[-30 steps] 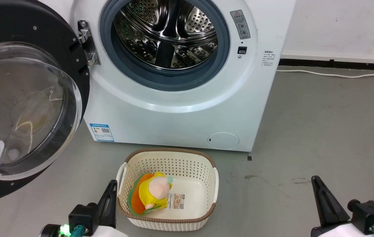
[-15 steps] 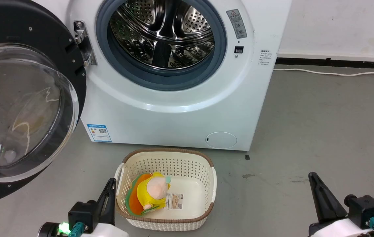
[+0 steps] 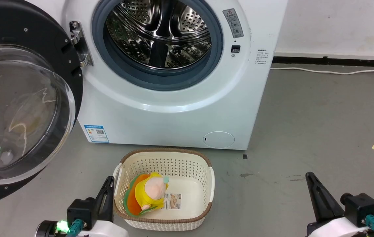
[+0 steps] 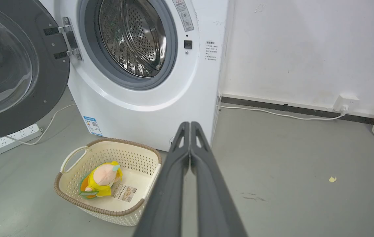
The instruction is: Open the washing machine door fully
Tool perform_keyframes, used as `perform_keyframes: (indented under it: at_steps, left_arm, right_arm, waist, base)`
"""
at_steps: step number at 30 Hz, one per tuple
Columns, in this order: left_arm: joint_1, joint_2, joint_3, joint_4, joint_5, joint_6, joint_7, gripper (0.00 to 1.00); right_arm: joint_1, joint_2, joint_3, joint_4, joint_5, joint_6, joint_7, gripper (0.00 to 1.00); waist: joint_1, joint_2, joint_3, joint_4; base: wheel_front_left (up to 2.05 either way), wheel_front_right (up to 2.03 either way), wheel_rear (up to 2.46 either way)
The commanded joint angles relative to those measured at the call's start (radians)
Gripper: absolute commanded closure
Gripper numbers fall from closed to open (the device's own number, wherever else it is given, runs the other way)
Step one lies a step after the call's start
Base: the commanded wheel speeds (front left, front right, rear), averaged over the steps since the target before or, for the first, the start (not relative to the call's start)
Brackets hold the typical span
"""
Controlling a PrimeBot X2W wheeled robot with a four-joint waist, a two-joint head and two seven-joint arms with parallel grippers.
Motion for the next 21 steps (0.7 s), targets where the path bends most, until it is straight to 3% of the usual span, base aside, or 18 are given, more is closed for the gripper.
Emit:
perform_keyframes:
  at_steps: [1,21]
  left_arm:
    - [-0.016,-0.006,0.005,-0.008,0.005,0.005,0.004,1.00]
    - [-0.025,-0.011,0.019,-0.039,0.020,0.012,0.049,1.00]
  right_arm:
    - [-0.018,0.002,0.004,-0.008,-0.006,0.000,0.006,1.00]
    - [-0.032,0.002,0.020,-0.022,-0.022,0.001,0.051,1.00]
  waist:
    - [-0.0001,-0.0001,0.000,-0.001]
    - [-0.0001,-0.0001,0.003,-0.018]
  base:
    - [0.00,0.00,0.00]
    - [0.00,0.00,0.00]
